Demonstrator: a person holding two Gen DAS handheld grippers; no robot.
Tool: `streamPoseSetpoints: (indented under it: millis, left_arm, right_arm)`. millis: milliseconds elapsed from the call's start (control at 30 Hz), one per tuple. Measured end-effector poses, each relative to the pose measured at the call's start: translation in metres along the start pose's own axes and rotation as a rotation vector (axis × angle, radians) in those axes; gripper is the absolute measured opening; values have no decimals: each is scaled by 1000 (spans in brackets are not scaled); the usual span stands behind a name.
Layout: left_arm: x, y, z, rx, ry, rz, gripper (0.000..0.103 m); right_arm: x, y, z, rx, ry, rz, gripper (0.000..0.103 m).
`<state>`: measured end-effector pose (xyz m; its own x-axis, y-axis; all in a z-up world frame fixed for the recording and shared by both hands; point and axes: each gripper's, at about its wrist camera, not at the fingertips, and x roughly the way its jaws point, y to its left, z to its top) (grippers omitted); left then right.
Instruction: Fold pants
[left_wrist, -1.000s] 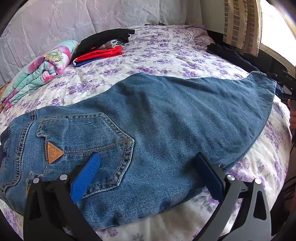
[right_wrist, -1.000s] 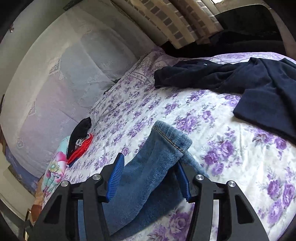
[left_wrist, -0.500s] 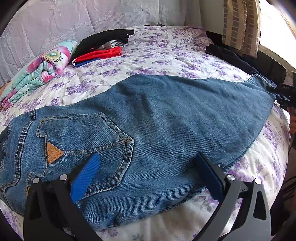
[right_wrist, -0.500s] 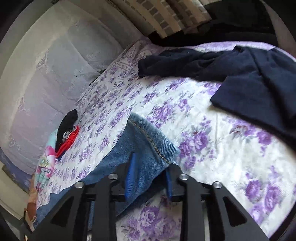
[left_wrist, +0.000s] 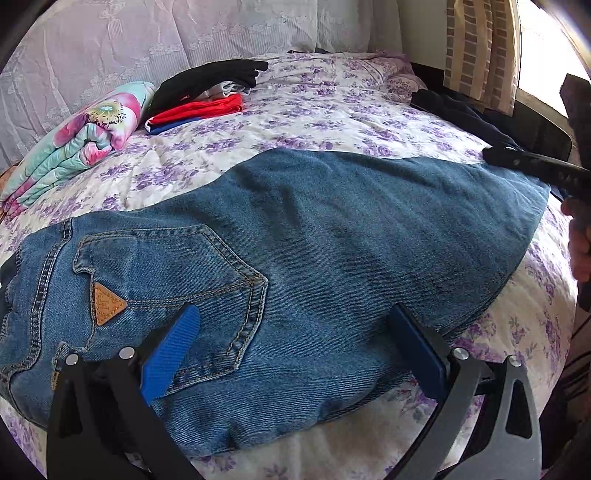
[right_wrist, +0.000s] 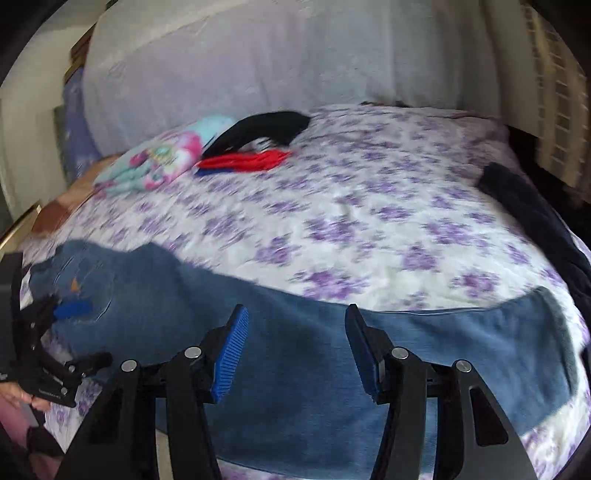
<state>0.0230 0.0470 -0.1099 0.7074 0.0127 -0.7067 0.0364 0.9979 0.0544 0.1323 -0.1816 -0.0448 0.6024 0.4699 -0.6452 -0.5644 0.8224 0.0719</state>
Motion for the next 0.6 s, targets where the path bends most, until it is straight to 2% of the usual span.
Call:
streamPoseSetpoints:
  millis: [67,133,167,200,233,267,300,333,367,433,467,500,533,567,600]
  left_arm:
    - [0,0,0,0,0,1,99]
    - [0,0,0,0,0,1,99]
    - [-1,0,0,-1,-1,0,99]
    - [-1,-1,0,-1,-2,-1,99]
    - [-1,-1,0,-2,-3,-2,99]
    - [-1,-1,0,-3,-4,-4,99]
    - [-1,0,0,-4,-5,-5,99]
    - [-1,0,0,-4,-5,-5,99]
    - [-1,0,0,-4,-4,-6,99]
    - [-1,-1,0,-4,-5,-6,99]
    - [-1,-1,1,-4,-5,-6,99]
    - [-1,-1,1,-5,-5,-6,99]
    - [-1,-2,1,-4,-5,-5,99]
    - [-1,-1,0,-4,-4,-5,99]
    - [-1,-1,0,-4,-5,-5,99]
  right_arm:
    - [20,15,2,-46,53,83,55]
    - [37,19,1,-59,108,93,54]
    - [43,16,1,-65,125,94,49]
    - [45,7,1,-59,138,98,37]
    - [44,-4,1,-32,144,104,29]
    - [40,-23,0,22,150,100,6]
    - [36,-41,-1,68,154,88,0]
    - [31,-62,-4,107,146,33,0]
    - [24,-83,-11,124,133,-68,0]
    - [12,-124,-20,246,100,-28,0]
    - [3,-146,-26,335,77,-35,0]
    - [-4,-157,-29,370,56,-53,0]
    - [-12,-164,-32,383,34,-92,0]
    - [-23,-167,-35,387,19,-207,3]
    - [-33,-167,-38,389,1,-265,6]
